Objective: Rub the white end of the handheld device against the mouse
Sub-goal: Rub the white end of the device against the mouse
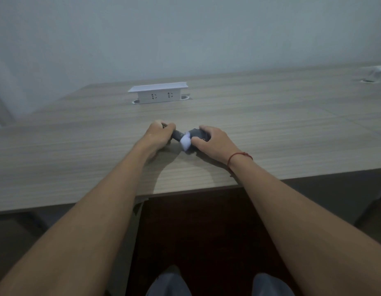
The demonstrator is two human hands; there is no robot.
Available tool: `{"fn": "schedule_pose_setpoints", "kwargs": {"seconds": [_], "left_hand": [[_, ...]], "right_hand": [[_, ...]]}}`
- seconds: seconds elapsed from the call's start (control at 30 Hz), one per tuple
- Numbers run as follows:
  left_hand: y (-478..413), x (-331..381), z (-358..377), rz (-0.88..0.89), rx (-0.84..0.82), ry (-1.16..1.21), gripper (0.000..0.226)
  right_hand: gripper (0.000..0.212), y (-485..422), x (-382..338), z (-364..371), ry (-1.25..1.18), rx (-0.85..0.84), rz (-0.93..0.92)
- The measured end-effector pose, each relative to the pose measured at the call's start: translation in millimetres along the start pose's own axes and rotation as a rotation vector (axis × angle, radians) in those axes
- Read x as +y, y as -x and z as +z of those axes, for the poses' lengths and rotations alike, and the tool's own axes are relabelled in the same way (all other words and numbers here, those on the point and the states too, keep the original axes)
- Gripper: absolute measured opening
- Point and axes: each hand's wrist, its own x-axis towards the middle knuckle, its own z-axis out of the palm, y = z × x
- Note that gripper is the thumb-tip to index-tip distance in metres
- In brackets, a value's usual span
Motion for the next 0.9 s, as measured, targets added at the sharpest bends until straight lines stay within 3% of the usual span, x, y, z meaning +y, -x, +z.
{"fn": "schedule_pose_setpoints", "kwargs": {"seconds": [0.1,0.2,0.27,0.4,0.53,0.63,0.7,0.73,0.9], "left_hand": [[1.4,4.4,-7.2,-0.043,-0.102,0.003,0.028],[0.4,1.9,-1.2,-0.061,0.109,0.081,0.013],[2.3,-0.1,3.4,-0.052,0.147,0.076,0.011],[7.5,5.3,-1.8,-0.071,-0.082,0.091,0.027],[9.7,8.0,-4.2,-0.109,-0.239,0.159,0.025],[8.2,11.9,7.2,-0.050,0.016,0.077,0.013],[2.0,11.3,9.1,-0.022,0.294,0.077,0.018],[-0.1,11.7,7.7,-0.020,0.342,0.121,0.021],[7.3,8.0,11.6,-0.037,0.002,0.203,0.019]], "right_hand": [[0.052,2.9,-2.0,0.1,0.019,-0.001,0.005],[0.038,4.2,-4.5,0.2,0.014,0.002,0.004],[0.029,1.2,-3.5,0.6,0.004,-0.003,0.024],[0.039,-5.4,-4.0,-0.9,-0.065,0.012,0.103],[0.041,-3.4,-7.1,-2.4,-0.101,0.004,0.103],[0.041,-3.4,-8.3,-2.4,-0.126,0.001,0.106],[0.040,-5.1,-6.4,-0.7,-0.129,0.000,0.109],[0.040,-6.0,-4.8,-0.7,-0.124,0.003,0.112],[0.052,-6.9,-1.5,2.4,-0.109,0.006,0.109]]}}
